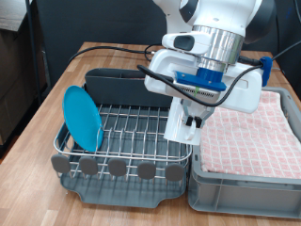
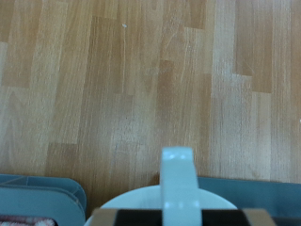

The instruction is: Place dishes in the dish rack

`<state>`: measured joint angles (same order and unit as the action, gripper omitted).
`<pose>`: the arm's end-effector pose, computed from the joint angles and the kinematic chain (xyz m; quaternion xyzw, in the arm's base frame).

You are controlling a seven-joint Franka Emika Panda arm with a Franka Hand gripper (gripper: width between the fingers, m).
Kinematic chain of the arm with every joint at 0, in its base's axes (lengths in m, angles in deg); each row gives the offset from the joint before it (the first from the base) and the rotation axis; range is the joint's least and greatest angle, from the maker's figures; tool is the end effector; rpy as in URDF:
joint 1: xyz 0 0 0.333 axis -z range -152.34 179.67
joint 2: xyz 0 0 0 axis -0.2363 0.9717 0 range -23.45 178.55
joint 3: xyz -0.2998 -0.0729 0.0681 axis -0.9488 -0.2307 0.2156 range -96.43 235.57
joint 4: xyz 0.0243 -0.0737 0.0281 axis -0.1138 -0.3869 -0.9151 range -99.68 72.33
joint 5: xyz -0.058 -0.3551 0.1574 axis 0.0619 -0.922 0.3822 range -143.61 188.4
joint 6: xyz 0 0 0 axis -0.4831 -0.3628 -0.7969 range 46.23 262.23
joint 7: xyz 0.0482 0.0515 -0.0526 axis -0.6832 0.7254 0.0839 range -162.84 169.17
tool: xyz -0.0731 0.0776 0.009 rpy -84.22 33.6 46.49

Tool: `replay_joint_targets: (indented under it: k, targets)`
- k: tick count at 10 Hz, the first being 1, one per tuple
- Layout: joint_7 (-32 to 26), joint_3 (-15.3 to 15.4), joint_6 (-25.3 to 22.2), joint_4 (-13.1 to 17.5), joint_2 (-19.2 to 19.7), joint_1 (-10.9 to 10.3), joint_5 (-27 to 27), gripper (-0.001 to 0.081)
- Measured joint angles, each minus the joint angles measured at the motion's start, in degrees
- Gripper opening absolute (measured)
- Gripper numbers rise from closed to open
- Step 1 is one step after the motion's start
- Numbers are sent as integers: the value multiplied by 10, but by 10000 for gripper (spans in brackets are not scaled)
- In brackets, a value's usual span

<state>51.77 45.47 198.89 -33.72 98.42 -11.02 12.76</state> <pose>0.6526 0.0312 0.3587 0.9229 -0.3117 0.2237 0.0321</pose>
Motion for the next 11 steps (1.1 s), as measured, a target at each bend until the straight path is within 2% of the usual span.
replay_joint_targets:
  k: [3, 11]
  targets:
    - [-15, 19, 1, 21, 33, 22, 28, 70]
    - [-40, 72, 15, 75, 109, 76, 56, 70]
